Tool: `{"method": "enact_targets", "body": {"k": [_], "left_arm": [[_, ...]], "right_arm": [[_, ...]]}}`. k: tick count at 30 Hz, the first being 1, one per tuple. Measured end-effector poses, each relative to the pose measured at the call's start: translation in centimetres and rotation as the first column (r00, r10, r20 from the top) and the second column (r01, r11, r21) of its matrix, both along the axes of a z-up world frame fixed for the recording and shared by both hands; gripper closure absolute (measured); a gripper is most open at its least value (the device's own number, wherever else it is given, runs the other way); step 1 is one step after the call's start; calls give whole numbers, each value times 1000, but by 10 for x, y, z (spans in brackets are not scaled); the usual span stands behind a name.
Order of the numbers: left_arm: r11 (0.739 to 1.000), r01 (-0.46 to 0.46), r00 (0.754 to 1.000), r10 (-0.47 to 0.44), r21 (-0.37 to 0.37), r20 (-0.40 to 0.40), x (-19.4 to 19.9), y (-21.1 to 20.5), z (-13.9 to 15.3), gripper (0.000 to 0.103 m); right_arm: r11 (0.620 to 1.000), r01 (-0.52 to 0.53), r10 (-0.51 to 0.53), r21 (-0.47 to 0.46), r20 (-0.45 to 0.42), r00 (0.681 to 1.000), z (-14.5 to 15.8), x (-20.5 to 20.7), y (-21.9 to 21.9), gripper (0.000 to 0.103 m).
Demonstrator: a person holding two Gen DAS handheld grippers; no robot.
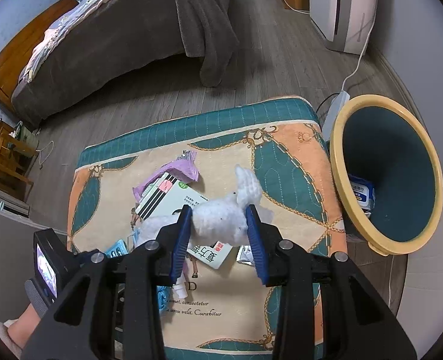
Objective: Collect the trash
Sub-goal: 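Grasp white crumpled tissue with right gripper while left grasps blue blister pack, then carry the tissue and blister pack over the bin with both grippers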
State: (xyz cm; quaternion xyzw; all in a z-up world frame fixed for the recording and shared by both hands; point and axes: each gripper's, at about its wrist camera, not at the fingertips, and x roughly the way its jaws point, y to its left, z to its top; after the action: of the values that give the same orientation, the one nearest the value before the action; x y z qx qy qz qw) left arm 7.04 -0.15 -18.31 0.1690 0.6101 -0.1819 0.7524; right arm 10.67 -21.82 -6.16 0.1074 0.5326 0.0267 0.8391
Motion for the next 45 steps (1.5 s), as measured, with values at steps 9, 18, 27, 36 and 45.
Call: {"method": "enact_targets", "body": {"k": [9, 18, 27, 36, 45], "left_arm": [[1000, 18, 1000, -18, 23, 9, -5, 9, 8, 33], [988, -142, 965, 152, -62, 213, 15, 22, 69, 34], [968, -129, 901, 205, -214, 383, 22, -10, 137, 33], [956, -141, 894, 234, -257, 383, 26, -26, 147, 33], [969, -119, 893, 201, -218, 402, 24, -51, 142, 33]], "right_arm": [[1000, -24, 24, -17, 19, 1000, 5, 0, 5, 67], [998, 12, -6, -61, 93, 996, 28, -4, -12, 67], [990, 58, -38, -126, 162, 986, 48, 0, -44, 67], [985, 134, -114, -104, 177, 977, 46, 13, -93, 67], [981, 169, -155, -94, 138, 978, 29, 20, -137, 67]]}}
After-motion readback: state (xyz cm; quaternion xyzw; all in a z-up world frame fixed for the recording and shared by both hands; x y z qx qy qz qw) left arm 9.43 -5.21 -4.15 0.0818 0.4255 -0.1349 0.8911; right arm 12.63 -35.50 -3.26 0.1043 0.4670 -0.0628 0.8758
